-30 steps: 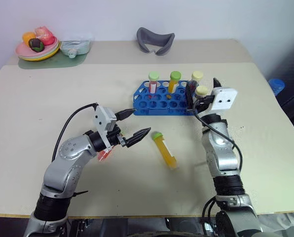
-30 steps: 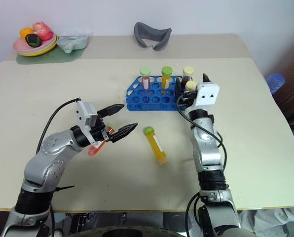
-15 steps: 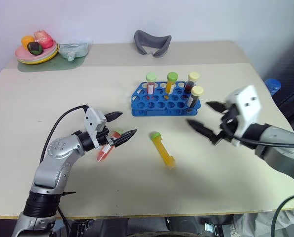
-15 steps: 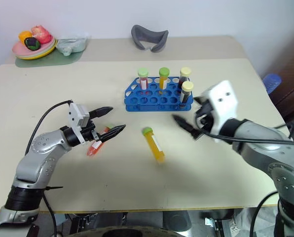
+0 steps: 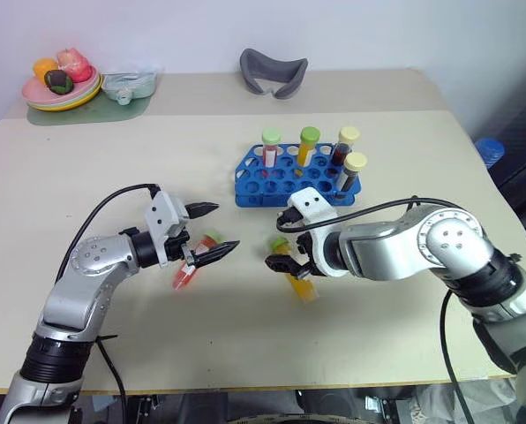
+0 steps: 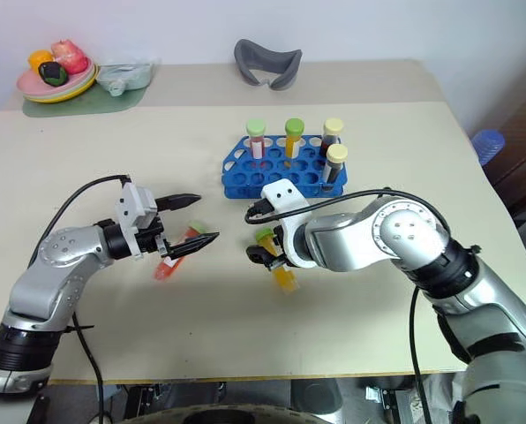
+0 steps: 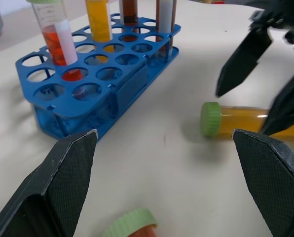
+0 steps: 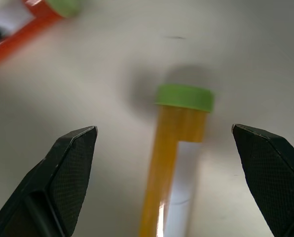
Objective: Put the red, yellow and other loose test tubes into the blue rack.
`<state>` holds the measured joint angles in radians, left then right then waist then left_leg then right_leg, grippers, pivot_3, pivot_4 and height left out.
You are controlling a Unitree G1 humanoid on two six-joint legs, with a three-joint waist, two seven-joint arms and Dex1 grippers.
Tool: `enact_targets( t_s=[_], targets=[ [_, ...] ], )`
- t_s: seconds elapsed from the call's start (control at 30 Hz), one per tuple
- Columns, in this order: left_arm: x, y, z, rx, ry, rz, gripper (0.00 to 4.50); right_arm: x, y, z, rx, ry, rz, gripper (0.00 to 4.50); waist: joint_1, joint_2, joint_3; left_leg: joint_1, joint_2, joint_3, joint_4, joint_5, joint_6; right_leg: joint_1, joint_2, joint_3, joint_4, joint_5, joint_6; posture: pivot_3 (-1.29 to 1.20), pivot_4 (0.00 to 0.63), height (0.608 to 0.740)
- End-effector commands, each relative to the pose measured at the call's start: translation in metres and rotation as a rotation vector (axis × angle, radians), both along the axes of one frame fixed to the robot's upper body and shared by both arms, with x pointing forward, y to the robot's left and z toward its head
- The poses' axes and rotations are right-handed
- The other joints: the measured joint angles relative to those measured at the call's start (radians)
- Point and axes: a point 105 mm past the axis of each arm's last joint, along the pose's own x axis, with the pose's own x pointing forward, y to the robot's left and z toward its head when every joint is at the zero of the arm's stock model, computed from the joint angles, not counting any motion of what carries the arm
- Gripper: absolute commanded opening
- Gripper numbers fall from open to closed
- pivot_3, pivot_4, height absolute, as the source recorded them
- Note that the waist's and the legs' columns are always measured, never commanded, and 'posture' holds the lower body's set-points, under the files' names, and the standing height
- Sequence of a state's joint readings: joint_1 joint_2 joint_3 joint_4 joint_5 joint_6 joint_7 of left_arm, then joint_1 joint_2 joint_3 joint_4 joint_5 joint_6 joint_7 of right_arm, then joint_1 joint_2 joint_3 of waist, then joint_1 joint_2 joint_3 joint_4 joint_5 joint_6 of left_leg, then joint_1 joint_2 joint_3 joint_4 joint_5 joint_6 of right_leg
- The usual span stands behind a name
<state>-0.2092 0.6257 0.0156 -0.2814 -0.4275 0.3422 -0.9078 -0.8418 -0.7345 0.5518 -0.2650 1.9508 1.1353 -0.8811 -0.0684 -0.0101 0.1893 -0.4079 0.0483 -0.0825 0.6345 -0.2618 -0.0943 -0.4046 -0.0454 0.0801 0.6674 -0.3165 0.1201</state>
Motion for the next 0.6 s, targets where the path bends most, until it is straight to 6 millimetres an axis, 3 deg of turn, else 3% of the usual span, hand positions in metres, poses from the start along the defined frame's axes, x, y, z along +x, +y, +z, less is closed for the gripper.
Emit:
enact_targets(
  t_s=[0.03, 0.6],
  targets=[
    [-0.009, -0.005, 0.013, -0.025, -0.017, -0.032, 4.50, 0.006, -0.009, -0.009, -0.091, 0.011, -0.064, 4.45, 0.000, 0.000, 0.000, 0.000, 0.000, 0.000, 0.000, 0.000, 0.000, 0.000, 0.000, 0.000, 0.000, 0.000, 0.000, 0.00, 0.150, 0.740],
    [-0.040, 0.008, -0.016, 0.128, 0.095, -0.183, 4.50, 0.012, -0.019, -0.013, -0.169, 0.009, -0.101, 4.45, 0.001, 0.001, -0.001, 0.000, 0.000, 0.000, 0.000, 0.000, 0.000, 0.000, 0.000, 0.000, 0.000, 0.000, 0.000, 0.00, 0.150, 0.740]
  ],
)
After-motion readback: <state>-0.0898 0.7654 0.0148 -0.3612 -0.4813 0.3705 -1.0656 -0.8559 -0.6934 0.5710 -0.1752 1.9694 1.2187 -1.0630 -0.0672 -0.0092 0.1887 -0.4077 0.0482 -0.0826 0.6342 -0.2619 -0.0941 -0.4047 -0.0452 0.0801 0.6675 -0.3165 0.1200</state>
